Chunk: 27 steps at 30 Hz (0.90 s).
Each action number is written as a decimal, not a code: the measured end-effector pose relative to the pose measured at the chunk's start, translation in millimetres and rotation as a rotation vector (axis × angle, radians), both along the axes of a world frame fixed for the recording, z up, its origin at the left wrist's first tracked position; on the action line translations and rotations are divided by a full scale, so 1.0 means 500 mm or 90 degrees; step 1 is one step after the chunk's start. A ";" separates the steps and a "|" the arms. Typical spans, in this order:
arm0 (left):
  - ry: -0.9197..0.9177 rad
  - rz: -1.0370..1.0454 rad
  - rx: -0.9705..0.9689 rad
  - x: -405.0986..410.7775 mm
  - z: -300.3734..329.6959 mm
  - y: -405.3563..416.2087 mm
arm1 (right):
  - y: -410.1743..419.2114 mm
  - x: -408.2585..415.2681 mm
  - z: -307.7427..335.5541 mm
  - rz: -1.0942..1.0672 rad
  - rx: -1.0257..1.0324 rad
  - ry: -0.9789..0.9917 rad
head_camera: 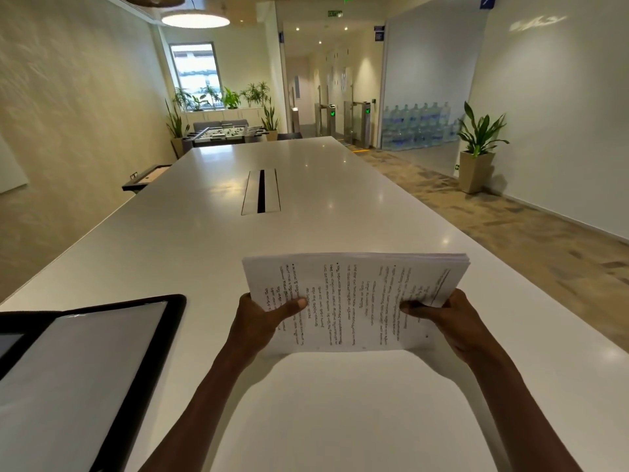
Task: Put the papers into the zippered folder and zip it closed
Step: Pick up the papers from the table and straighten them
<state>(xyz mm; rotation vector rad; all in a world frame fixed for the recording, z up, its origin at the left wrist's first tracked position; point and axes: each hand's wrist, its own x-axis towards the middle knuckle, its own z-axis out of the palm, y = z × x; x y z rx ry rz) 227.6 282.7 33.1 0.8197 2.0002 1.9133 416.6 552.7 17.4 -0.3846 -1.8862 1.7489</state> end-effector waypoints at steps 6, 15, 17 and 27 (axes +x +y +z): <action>0.010 0.053 0.003 0.006 0.002 0.008 | -0.010 -0.009 0.001 -0.029 0.021 0.027; 0.039 0.111 0.019 0.006 0.015 0.011 | -0.008 -0.012 0.016 -0.061 0.010 0.051; 0.048 0.081 -0.012 0.003 -0.001 0.001 | -0.013 -0.009 -0.003 -0.047 0.012 0.023; 0.033 0.037 -0.011 -0.008 -0.023 -0.009 | -0.013 -0.014 -0.014 -0.033 0.014 0.015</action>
